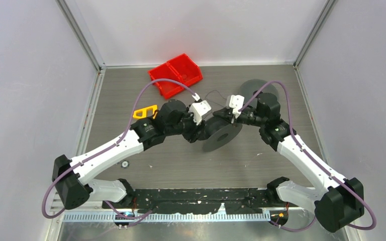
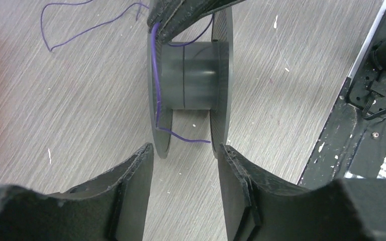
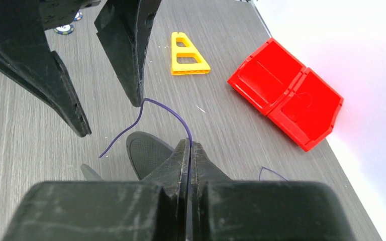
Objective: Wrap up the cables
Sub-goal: Wrap the cable around the cable reel.
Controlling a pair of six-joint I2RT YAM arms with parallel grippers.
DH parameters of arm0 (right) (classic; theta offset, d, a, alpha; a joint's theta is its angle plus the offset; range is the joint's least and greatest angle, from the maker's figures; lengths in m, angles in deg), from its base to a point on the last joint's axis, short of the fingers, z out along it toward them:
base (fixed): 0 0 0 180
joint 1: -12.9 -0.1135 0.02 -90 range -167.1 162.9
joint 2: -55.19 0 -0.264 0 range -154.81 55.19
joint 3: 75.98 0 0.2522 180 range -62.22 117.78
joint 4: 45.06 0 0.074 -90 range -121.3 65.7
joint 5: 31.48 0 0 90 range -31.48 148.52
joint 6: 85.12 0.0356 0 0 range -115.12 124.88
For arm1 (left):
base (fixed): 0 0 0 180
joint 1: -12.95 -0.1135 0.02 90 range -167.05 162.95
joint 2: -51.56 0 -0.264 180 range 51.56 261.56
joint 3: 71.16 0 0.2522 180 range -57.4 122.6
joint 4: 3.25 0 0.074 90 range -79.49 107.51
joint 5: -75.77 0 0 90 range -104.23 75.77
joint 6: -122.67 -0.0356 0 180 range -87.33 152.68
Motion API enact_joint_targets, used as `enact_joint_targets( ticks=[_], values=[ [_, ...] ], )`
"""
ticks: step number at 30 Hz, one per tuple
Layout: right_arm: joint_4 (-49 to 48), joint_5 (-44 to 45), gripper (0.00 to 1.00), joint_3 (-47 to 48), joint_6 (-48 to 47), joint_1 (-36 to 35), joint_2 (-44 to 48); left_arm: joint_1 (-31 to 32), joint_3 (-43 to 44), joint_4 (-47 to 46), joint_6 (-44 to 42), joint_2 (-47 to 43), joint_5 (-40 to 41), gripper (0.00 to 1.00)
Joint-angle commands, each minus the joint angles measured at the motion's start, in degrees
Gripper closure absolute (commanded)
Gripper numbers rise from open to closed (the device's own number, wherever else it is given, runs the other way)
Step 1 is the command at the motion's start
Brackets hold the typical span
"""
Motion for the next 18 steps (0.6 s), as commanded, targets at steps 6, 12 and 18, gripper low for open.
enact_joint_targets(
  ticks=[6,12,18],
  values=[
    [-2.7,2.6,0.95,-1.2,-1.6,0.8,1.5,-1.7,-0.1,-7.6,-3.3,2.5,-1.6,0.47],
    [-4.4,2.8,0.95,-3.1,-2.6,1.9,1.2,-3.0,-0.4,-10.1,-3.5,4.9,-3.7,0.46],
    [-8.9,1.8,0.94,-5.5,-0.1,4.4,1.8,-3.4,-0.5,-12.6,-4.6,7.7,-5.2,0.47]
  ],
)
